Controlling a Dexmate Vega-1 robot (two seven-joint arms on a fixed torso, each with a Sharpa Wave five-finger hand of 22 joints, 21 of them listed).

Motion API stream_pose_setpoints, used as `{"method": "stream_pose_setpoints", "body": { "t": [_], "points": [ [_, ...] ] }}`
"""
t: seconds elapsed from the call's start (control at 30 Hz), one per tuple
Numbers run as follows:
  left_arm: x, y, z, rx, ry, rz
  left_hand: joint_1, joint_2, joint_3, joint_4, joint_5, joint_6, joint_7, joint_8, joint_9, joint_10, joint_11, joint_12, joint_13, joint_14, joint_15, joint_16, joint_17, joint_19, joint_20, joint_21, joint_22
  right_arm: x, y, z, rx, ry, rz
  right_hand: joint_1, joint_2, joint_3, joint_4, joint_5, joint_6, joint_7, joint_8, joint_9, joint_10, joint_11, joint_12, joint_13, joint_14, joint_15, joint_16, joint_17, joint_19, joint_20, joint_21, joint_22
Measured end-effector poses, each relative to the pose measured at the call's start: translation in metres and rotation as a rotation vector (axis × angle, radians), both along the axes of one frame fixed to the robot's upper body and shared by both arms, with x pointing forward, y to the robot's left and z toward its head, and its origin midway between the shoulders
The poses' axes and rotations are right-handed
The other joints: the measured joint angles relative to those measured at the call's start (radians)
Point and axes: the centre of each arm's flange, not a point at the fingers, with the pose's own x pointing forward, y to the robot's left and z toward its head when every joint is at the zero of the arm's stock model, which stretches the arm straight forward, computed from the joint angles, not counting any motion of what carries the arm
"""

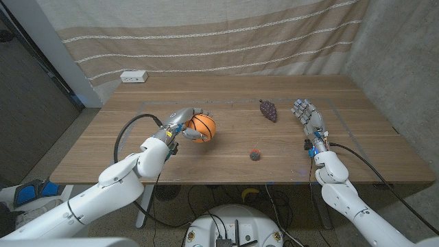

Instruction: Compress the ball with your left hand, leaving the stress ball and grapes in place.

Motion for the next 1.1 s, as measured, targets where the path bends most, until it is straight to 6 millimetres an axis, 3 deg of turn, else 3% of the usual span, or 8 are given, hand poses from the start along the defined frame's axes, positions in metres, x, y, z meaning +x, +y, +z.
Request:
{"method": "stream_pose_setpoints", "body": {
  "t": [1.1],
  "points": [
    [0.008, 0.020, 0.007, -0.384, 0.023, -0.253, 0.008, -0.008, -0.009, -0.003, -0.004, 0.002, 0.002, -0.003, 0.009, 0.012, 0.001, -0.012, 0.028, 0.001, -0.001, 0.014, 0.030, 0.000, 0.000, 0.027, -0.004, 0.007, 0.001, 0.004, 0.001, 0.005, -0.006, 0.000, 0.000, 0.000, 0.000, 0.000, 0.000, 0.000, 0.000, 0.000, 0.000, 0.000, 0.000, 0.000, 0.000, 0.000, 0.000, 0.000, 0.000, 0.000, 0.000, 0.000]
  ]
}}
